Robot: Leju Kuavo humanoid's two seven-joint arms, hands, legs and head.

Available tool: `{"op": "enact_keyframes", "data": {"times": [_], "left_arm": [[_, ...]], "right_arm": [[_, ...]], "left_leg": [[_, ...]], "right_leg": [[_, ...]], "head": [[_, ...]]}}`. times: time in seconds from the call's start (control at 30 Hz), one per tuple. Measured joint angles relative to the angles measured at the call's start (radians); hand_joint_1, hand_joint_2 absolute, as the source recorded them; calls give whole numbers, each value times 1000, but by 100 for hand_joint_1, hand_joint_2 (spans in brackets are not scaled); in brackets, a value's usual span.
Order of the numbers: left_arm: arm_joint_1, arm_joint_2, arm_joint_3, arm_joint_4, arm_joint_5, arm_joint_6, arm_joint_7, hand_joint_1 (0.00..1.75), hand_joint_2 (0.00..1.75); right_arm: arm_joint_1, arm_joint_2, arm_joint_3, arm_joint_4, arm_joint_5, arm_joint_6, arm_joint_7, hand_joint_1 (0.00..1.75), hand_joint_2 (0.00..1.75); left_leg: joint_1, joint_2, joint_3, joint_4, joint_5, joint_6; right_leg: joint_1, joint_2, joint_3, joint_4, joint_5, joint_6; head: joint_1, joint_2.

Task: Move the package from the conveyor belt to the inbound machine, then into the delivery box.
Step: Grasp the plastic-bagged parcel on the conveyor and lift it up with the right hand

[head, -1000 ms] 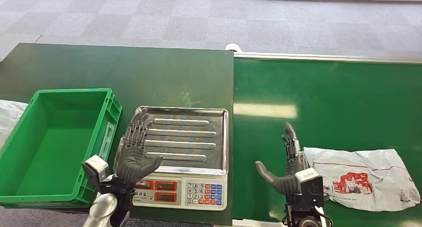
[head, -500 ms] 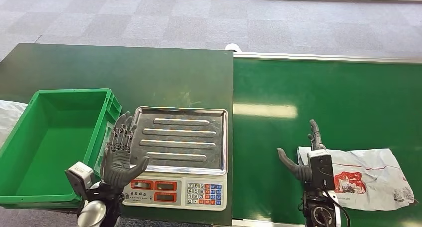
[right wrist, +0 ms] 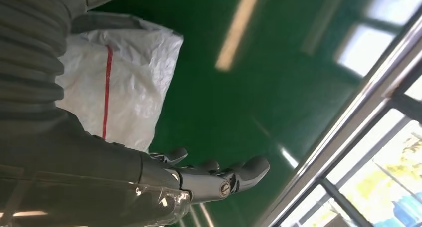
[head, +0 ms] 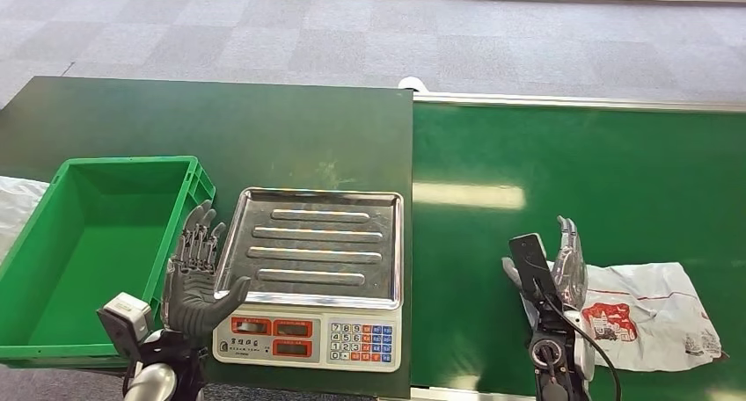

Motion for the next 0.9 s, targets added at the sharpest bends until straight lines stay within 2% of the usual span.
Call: {"op": "enact_keyframes", "data": {"times": [0.1, 0.3, 0.8, 0.9], "left_arm": [[0, -3, 3, -4, -4, 2, 4, 0, 175], [0, -5, 5, -5, -5, 2, 5, 0, 175], [-1, -7, 14, -4, -25, 29, 8, 0, 175], [-2, -8, 16, -4, -20, 29, 13, 0, 175]], "right_arm": [[-17, -4, -12, 28, 71, -28, 45, 0, 175], [-34, -9, -29, 65, 113, -31, 84, 0, 175], [-45, -34, -166, 172, 224, 48, 195, 0, 175], [-51, -41, -188, 202, 229, 54, 191, 0, 175]], "left_leg": [[0, 0, 0, 0, 0, 0], [0, 0, 0, 0, 0, 0], [0, 0, 0, 0, 0, 0], [0, 0, 0, 0, 0, 0]], "right_leg": [[0, 0, 0, 0, 0, 0], [0, 0, 0, 0, 0, 0], [0, 0, 0, 0, 0, 0], [0, 0, 0, 0, 0, 0]], "head": [[0, 0], [0, 0], [0, 0], [0, 0]]}}
